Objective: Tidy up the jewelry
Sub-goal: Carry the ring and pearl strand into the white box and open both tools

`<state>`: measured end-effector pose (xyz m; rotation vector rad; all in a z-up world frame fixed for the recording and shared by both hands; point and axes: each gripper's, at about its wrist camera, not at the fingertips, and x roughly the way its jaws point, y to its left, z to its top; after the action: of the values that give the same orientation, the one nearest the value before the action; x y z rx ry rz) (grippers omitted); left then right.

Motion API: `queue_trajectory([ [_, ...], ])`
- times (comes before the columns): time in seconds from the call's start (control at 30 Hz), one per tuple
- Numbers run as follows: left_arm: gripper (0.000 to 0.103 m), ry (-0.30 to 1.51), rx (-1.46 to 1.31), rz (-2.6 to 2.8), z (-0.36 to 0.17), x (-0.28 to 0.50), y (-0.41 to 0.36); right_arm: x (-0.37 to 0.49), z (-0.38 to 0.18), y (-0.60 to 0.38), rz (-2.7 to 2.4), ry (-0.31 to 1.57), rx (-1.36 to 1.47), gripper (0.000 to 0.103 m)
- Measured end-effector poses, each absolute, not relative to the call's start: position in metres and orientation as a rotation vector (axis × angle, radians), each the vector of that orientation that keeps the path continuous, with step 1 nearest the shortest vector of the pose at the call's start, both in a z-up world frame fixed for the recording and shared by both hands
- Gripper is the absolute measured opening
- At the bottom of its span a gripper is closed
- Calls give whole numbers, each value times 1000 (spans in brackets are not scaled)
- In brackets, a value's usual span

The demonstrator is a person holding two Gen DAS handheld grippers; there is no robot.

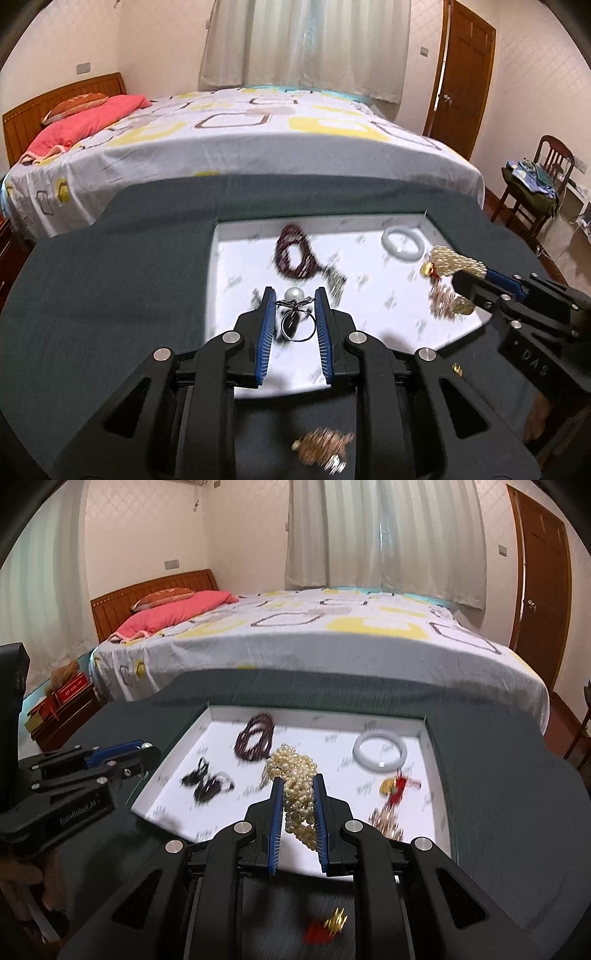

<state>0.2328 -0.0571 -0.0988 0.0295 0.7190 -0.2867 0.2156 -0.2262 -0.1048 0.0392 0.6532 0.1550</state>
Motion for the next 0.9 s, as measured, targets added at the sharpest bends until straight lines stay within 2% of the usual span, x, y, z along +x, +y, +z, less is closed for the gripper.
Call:
queue_trajectory([
  [0.27, 21, 730, 13, -284, -111, 269, -87, 247, -106, -234, 128, 639, 33, 16],
  [0.9, 21, 895, 60, -254, -168, 301, -105, 281, -173, -241, 112, 812, 24, 16],
])
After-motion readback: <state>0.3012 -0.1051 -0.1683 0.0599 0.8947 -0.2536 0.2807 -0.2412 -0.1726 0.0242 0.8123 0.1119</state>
